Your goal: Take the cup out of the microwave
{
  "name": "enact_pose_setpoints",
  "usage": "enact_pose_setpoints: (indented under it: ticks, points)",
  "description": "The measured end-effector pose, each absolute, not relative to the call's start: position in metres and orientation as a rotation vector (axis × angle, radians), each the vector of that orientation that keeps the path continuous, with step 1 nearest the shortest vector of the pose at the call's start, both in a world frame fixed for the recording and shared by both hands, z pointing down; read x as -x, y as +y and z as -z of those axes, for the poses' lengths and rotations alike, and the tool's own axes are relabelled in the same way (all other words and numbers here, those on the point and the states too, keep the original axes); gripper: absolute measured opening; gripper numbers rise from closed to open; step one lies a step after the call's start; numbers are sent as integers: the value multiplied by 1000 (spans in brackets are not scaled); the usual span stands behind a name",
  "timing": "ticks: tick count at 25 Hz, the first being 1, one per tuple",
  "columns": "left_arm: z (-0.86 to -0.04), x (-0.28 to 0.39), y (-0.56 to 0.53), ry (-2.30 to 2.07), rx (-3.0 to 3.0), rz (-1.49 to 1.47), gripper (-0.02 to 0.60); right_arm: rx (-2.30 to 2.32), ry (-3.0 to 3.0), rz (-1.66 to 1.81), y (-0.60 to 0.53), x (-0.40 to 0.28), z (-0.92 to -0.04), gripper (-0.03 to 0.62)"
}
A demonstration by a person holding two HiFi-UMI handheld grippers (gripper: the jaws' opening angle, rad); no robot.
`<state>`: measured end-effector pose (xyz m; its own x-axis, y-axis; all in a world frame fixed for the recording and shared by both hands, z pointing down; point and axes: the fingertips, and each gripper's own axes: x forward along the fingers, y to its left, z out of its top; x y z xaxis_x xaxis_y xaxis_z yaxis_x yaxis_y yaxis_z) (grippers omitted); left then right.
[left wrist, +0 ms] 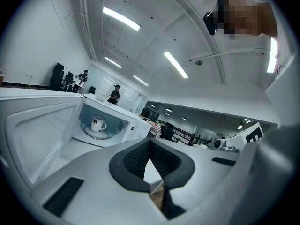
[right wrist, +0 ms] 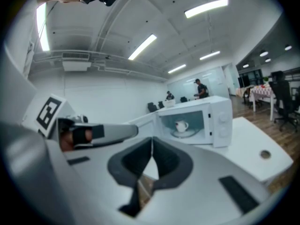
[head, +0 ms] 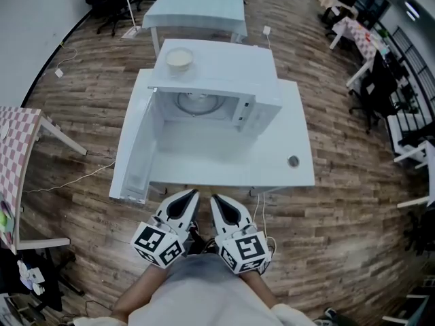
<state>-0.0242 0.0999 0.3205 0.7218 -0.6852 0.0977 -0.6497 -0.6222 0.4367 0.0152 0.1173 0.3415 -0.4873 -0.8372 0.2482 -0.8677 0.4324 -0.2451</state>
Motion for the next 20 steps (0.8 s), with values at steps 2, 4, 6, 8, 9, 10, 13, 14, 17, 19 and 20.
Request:
enact_pose_setpoints:
  ticks: [2, 4, 6, 8, 9, 10, 13, 14, 17, 19, 20]
  points:
    - [-318, 28, 92, -1023, -2490, 117, 8, -1540, -2585, -510, 109, -11, -339, 23]
    - [-317, 33, 85, -1023, -2492, 124, 8, -1536, -2588, -498, 101, -6, -338, 23]
    - [-315, 37, 78, -1021, -2496, 133, 8, -1535, -2592, -486, 94, -1, -336, 23]
    - [-314, 42, 72, -1018, -2505, 142, 8, -1537, -2595, -474, 88, 4, -335, 23]
    - [-312, 44, 69, -1017, -2511, 147, 8, -1538, -2599, -467, 85, 7, -334, 23]
    - [-311, 47, 66, -1017, -2516, 152, 8, -1540, -2602, -458, 82, 9, -332, 23]
    - [-305, 55, 56, -1016, -2534, 173, 8, -1555, -2609, -413, 72, 17, -327, 23]
    - [-302, 57, 54, -1018, -2540, 179, 8, -1556, -2611, -400, 71, 20, -326, 23]
    - [-298, 61, 48, -1021, -2552, 195, 8, -1557, -2610, -376, 67, 26, -323, 23]
    - [-296, 62, 44, -1020, -2559, 204, 8, -1567, -2608, -361, 63, 25, -320, 23]
    - [-296, 62, 43, -1020, -2562, 207, 8, -1572, -2605, -355, 62, 25, -319, 23]
